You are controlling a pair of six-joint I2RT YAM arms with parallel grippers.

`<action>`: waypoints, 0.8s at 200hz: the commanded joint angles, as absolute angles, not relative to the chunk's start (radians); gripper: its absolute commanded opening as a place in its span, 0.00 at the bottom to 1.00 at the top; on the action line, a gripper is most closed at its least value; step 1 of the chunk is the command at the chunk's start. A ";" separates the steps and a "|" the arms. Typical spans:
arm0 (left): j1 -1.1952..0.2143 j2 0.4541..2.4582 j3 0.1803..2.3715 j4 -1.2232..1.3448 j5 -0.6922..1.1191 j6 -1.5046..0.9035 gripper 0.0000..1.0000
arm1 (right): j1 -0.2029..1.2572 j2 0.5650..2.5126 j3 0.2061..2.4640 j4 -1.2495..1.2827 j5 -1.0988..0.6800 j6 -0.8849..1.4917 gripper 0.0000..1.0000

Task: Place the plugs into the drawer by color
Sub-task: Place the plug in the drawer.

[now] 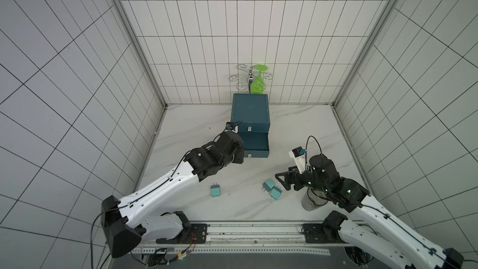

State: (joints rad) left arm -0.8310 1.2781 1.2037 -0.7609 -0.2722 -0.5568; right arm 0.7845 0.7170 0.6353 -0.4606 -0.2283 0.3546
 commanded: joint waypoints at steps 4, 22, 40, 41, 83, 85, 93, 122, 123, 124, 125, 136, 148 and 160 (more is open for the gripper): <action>-0.819 1.401 1.301 -0.795 -0.362 -0.487 0.00 | 0.774 0.703 0.606 -0.424 -0.250 0.370 0.91; -0.783 1.524 1.419 -0.883 -0.356 -0.471 0.00 | 0.774 0.685 0.598 -0.427 -0.244 0.374 0.91; -0.769 1.622 1.509 -0.951 -0.360 -0.476 0.00 | 0.773 0.658 0.591 -0.427 -0.238 0.377 0.91; -0.768 1.626 1.511 -0.952 -0.360 -0.476 0.00 | 0.774 0.657 0.591 -0.427 -0.238 0.377 0.91; -0.724 1.783 1.565 -0.933 -0.337 -0.460 0.00 | 0.774 0.619 0.586 -0.434 -0.230 0.379 0.91; -0.722 1.789 1.566 -0.934 -0.336 -0.460 0.00 | 0.773 0.617 0.585 -0.434 -0.230 0.379 0.91; -0.721 1.807 1.566 -0.933 -0.332 -0.462 0.00 | 0.774 0.618 0.584 -0.435 -0.229 0.379 0.91; -0.715 1.827 1.535 -0.879 -0.333 -0.471 0.01 | 0.774 0.634 0.584 -0.424 -0.231 0.382 0.91; -0.715 1.829 1.535 -0.880 -0.333 -0.472 0.01 | 0.773 0.635 0.584 -0.425 -0.231 0.382 0.91; -0.715 1.830 1.536 -0.880 -0.333 -0.472 0.02 | 0.773 0.637 0.584 -0.424 -0.232 0.382 0.91; -0.714 1.831 1.536 -0.880 -0.334 -0.472 0.02 | 0.773 0.638 0.584 -0.424 -0.233 0.383 0.91; -0.711 1.843 1.533 -0.876 -0.334 -0.474 0.04 | 0.774 0.651 0.584 -0.423 -0.236 0.382 0.91; -0.709 1.851 1.523 -0.867 -0.336 -0.477 0.06 | 0.773 0.663 0.584 -0.423 -0.239 0.381 0.91; -0.707 1.860 1.513 -0.856 -0.334 -0.476 0.05 | 0.774 0.669 0.586 -0.422 -0.239 0.380 0.91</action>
State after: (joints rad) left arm -0.7212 1.8130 1.5402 -0.8814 -0.3401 -0.4789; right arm 0.7845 0.6556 0.6109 -0.4377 -0.2317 0.3752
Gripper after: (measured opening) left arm 0.416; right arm 0.909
